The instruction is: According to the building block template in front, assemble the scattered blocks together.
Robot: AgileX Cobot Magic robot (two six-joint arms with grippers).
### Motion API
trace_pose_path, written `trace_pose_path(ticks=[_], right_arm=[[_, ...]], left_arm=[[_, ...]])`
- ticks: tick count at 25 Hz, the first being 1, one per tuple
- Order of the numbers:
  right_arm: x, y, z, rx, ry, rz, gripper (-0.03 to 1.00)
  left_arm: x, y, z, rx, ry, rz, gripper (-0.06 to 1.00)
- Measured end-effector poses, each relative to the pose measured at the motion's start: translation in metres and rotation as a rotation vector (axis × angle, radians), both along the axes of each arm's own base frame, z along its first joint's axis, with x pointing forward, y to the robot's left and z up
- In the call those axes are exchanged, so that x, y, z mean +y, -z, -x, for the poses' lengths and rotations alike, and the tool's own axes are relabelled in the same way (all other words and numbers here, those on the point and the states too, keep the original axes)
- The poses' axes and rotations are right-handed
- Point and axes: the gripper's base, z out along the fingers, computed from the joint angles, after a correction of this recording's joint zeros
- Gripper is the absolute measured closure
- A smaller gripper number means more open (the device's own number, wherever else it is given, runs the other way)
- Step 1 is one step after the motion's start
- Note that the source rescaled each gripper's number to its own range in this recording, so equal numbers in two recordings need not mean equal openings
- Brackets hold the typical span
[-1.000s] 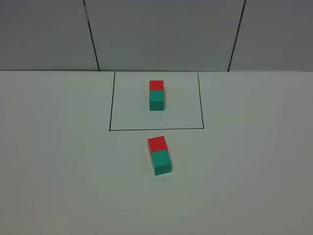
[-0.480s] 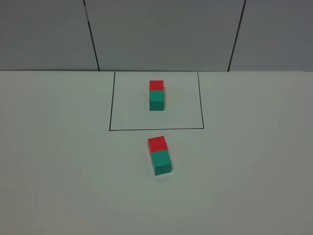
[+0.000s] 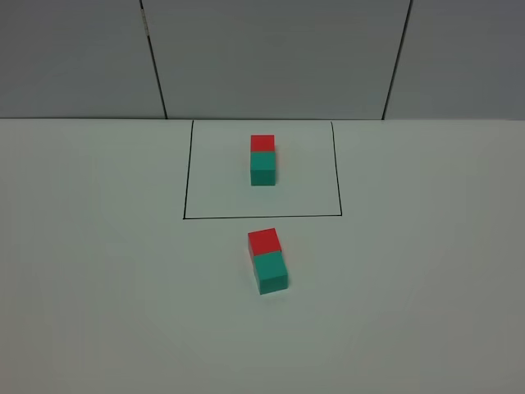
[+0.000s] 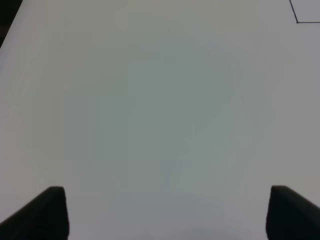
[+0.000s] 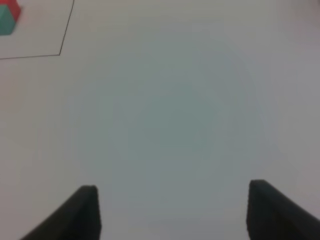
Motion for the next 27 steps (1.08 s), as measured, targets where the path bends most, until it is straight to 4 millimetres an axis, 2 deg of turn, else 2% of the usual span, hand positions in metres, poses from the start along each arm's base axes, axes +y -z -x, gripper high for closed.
trace_pose_path(ticks=[27], right_arm=[[0.0001,0.0003,0.0001,0.000,0.003,-0.007,0.39]], left_arm=[[0.0000,0.0001,0.0000,0.001,0.000,0.000,0.15]])
